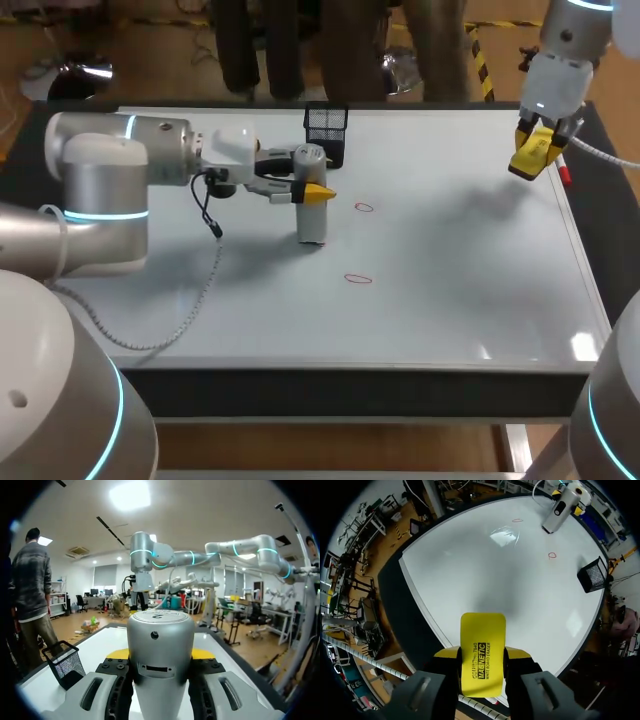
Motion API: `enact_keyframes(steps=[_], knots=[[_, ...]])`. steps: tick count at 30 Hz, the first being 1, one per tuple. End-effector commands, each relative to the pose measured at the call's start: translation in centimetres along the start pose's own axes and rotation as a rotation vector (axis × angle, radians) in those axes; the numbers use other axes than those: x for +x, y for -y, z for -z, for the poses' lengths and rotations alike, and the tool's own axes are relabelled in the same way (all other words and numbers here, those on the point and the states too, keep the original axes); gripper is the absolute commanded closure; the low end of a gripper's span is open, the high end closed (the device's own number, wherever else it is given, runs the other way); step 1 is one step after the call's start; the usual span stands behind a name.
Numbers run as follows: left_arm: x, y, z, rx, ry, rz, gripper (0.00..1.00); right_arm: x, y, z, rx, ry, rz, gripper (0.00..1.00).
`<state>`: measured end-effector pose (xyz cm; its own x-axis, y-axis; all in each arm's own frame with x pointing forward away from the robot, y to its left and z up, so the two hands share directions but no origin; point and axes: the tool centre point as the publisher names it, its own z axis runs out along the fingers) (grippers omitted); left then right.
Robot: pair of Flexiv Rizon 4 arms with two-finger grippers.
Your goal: Pick up the inspection probe, press it on each red-marked spot on the whiteboard one by one, put down the probe, pick up the eraser, and wipe off all the red marks.
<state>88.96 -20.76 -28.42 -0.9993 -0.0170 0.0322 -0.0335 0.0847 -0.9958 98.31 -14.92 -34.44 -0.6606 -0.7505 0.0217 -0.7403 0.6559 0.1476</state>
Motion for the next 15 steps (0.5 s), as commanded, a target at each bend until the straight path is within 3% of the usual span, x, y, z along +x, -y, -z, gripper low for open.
enact_keyframes(steps=[1,15], knots=[[-0.3,-0.12,-0.22,-0.001,-0.007,0.003,1.0,0.05,0.05,0.1,0.001,-0.003,0.002,1.0],[-0.3,-0.32,-0.14,-0.012,-0.008,0.01,1.0,0.05,0.05,0.1,0.001,-0.003,0.002,1.0]])
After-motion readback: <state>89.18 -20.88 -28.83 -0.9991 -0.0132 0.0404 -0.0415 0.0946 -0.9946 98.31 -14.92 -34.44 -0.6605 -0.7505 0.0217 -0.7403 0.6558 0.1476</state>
